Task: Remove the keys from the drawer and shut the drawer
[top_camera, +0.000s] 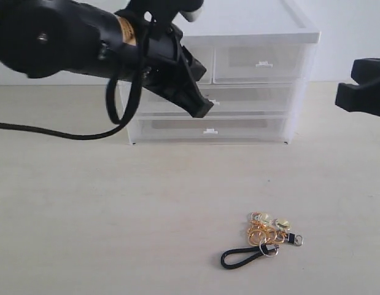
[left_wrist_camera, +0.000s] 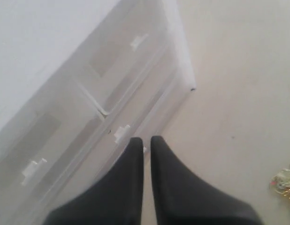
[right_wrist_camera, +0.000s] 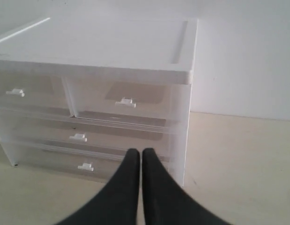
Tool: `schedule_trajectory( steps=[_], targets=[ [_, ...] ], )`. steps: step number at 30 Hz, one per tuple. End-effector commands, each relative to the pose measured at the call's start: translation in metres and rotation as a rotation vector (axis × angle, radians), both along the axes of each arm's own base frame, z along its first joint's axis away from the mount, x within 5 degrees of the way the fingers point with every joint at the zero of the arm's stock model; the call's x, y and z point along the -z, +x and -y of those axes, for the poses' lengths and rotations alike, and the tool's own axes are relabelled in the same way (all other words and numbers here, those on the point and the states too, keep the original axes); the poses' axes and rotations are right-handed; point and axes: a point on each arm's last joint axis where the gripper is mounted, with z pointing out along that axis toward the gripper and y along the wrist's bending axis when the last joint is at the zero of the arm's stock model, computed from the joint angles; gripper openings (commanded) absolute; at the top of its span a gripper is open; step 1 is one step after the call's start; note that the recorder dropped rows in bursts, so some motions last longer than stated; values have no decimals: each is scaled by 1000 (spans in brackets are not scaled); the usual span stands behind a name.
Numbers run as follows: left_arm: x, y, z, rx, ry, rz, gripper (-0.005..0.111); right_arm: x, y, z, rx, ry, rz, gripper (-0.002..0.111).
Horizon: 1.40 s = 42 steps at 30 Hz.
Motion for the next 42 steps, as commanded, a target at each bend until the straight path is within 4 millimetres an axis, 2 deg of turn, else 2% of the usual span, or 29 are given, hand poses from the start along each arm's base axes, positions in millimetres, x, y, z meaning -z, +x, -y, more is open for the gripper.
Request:
schedule_trajectory(
  steps=[1,6,10,13,21,27,34,39,42],
  targets=[
    [-26,-34,-16,1,-103,29,4,0,-22,7,-13,26,23,0],
    [-37,-66,-43,-24,-178,24,4,-3,-42,11,-49,44,44,0],
    [-33,-89,-64,-35,-199,16,4,0,-54,15,-57,54,61,0],
    [-25,-106,-79,-53,-225,-6,4,8,-63,17,-69,83,34,0],
    [12,-147,-116,-87,-245,-65,4,31,-86,26,-52,202,26,0],
    [33,-173,-141,-143,-307,-128,4,44,-98,27,-83,211,-1,0],
    [60,-193,-159,-198,-408,-187,4,55,-105,23,-146,172,-85,0],
    [65,-196,-162,-183,-423,-155,4,57,-105,23,-114,317,-133,0],
    [65,-196,-162,-184,-421,-157,4,57,-105,23,-108,342,-143,0]
  ],
)
